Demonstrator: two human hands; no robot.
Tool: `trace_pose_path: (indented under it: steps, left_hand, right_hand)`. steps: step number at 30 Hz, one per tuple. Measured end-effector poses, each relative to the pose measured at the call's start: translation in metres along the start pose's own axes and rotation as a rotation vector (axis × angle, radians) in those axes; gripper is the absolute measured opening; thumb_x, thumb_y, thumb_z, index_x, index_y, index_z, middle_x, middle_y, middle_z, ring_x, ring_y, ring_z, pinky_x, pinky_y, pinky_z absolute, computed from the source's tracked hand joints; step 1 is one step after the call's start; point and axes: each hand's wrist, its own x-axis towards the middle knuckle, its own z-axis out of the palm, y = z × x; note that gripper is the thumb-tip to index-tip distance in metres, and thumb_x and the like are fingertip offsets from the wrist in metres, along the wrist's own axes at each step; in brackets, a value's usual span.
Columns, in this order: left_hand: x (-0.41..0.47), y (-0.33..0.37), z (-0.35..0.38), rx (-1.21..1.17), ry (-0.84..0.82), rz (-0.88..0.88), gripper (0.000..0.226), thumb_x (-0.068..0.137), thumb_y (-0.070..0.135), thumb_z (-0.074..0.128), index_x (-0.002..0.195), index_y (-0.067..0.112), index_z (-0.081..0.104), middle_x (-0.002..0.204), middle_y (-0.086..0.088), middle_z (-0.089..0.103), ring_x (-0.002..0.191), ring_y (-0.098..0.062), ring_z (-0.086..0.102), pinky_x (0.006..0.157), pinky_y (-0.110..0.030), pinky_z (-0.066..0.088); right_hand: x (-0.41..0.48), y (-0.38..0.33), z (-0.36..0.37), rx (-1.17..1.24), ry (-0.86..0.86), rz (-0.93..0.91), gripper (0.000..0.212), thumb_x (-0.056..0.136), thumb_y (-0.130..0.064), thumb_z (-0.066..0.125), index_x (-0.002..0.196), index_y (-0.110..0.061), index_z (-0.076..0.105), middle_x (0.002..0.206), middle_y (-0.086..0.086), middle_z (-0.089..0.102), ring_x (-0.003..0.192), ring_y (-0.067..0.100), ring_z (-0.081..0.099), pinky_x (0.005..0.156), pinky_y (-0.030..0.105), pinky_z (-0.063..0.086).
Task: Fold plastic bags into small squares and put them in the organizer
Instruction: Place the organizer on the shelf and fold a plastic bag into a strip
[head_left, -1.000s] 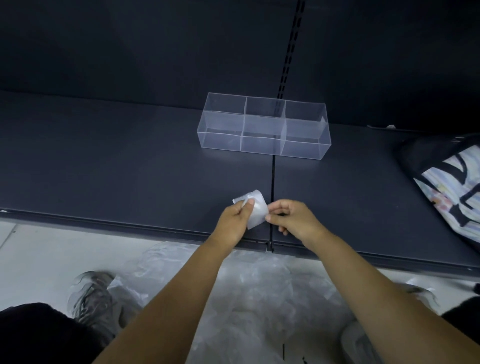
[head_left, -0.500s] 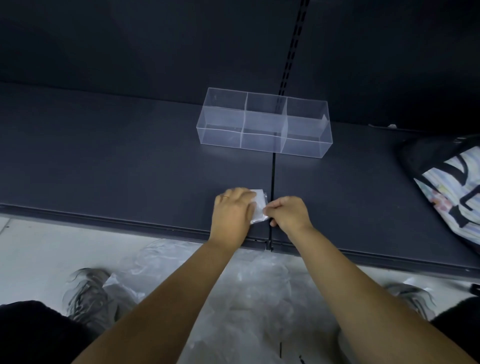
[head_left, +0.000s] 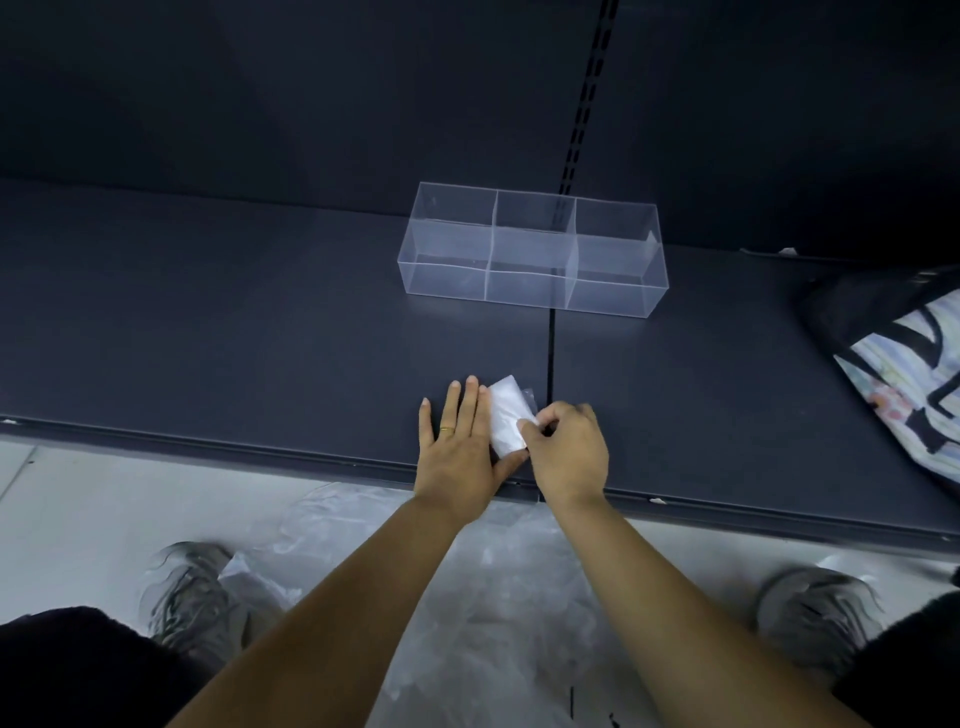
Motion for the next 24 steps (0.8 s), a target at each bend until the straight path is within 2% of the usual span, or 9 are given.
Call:
trace_pose_path:
  steps: [3,5,8,10,13,15,16,20,24]
  left_hand:
    - [-0.014,0.008,0.002,-0.108,0.010,-0.048,0.102,0.073,0.076,-0.007,0.151,0.011,-0.010,0.161,-0.004,-0.013,0.145,-0.017,-0.019,0.113,-0.041,-0.018]
    - [-0.021,0.011,-0.003,-0.348,0.042,-0.070,0.092,0.086,0.071,0.021,0.153,0.010,0.004,0.162,-0.003,-0.001,0.147,-0.015,-0.010,0.116,-0.035,-0.014]
    - [-0.033,0.012,-0.019,-0.936,0.254,-0.275,0.063,0.092,0.042,0.056,0.144,0.011,0.036,0.146,-0.003,0.040,0.135,-0.017,0.035,0.114,-0.031,0.025]
    - [-0.040,0.020,-0.033,-1.274,0.327,-0.506,0.048,0.088,0.041,0.062,0.127,0.016,0.046,0.117,0.004,0.053,0.108,-0.012,0.053,0.094,-0.024,0.046]
    - [-0.038,0.039,-0.055,-1.671,-0.117,-0.698,0.062,0.077,0.059,0.063,0.117,0.014,0.049,0.109,-0.001,0.059,0.100,-0.017,0.059,0.090,-0.030,0.049]
    - [-0.031,0.044,-0.070,-1.938,-0.445,-0.616,0.066,0.076,0.058,0.062,0.119,0.010,0.056,0.114,-0.008,0.066,0.106,-0.021,0.062,0.094,-0.035,0.048]
    - [-0.027,0.044,-0.076,-2.047,-0.497,-0.564,0.062,0.077,0.052,0.064,0.121,0.009,0.059,0.114,-0.010,0.069,0.106,-0.023,0.064,0.091,-0.036,0.050]
    - [-0.008,0.042,-0.086,-2.112,-0.287,-0.607,0.041,0.083,0.015,0.070,0.121,0.002,0.060,0.112,-0.016,0.069,0.094,-0.024,0.068,0.073,-0.031,0.057]
    - [0.003,0.046,-0.085,-1.953,-0.074,-0.632,0.025,0.081,0.002,0.072,0.105,0.008,0.069,0.093,-0.008,0.073,0.077,-0.017,0.069,0.063,-0.024,0.057]
  right_hand:
    - [0.003,-0.006,0.000,0.153,0.001,0.044,0.010,0.085,-0.020,0.066,0.082,-0.013,0.061,0.082,-0.002,0.063,0.074,0.016,0.060,0.062,0.027,0.049]
    - [0.004,-0.008,-0.002,0.273,-0.043,0.052,0.008,0.084,-0.012,0.067,0.083,-0.012,0.059,0.080,0.000,0.063,0.070,0.014,0.059,0.055,0.016,0.045]
    - [0.006,-0.009,-0.017,0.457,-0.112,0.029,0.016,0.083,-0.002,0.067,0.091,-0.012,0.057,0.081,0.008,0.066,0.076,0.024,0.064,0.070,0.032,0.052]
    - [0.006,-0.011,-0.033,0.596,-0.135,0.014,0.022,0.083,0.001,0.067,0.097,-0.014,0.057,0.079,0.009,0.069,0.076,0.026,0.066,0.073,0.039,0.055]
    - [0.005,-0.015,-0.058,0.700,-0.203,-0.057,0.025,0.084,-0.001,0.069,0.100,-0.018,0.059,0.075,0.005,0.072,0.070,0.017,0.068,0.064,0.029,0.058]
    - [0.003,-0.015,-0.070,0.707,-0.298,-0.099,0.024,0.083,-0.002,0.070,0.100,-0.016,0.061,0.073,0.003,0.072,0.065,0.012,0.067,0.059,0.022,0.053]
    - [0.001,-0.015,-0.074,0.696,-0.342,-0.106,0.023,0.082,-0.002,0.071,0.099,-0.015,0.062,0.073,0.004,0.071,0.064,0.011,0.065,0.058,0.020,0.052]
    - [0.005,-0.009,-0.087,0.531,-0.337,-0.107,0.023,0.081,-0.005,0.073,0.098,-0.017,0.064,0.081,0.017,0.070,0.069,0.013,0.063,0.068,0.022,0.052]
    - [0.015,-0.002,-0.091,0.510,-0.303,0.049,0.030,0.080,-0.018,0.076,0.106,-0.021,0.062,0.085,0.005,0.071,0.075,0.011,0.064,0.068,0.021,0.049]
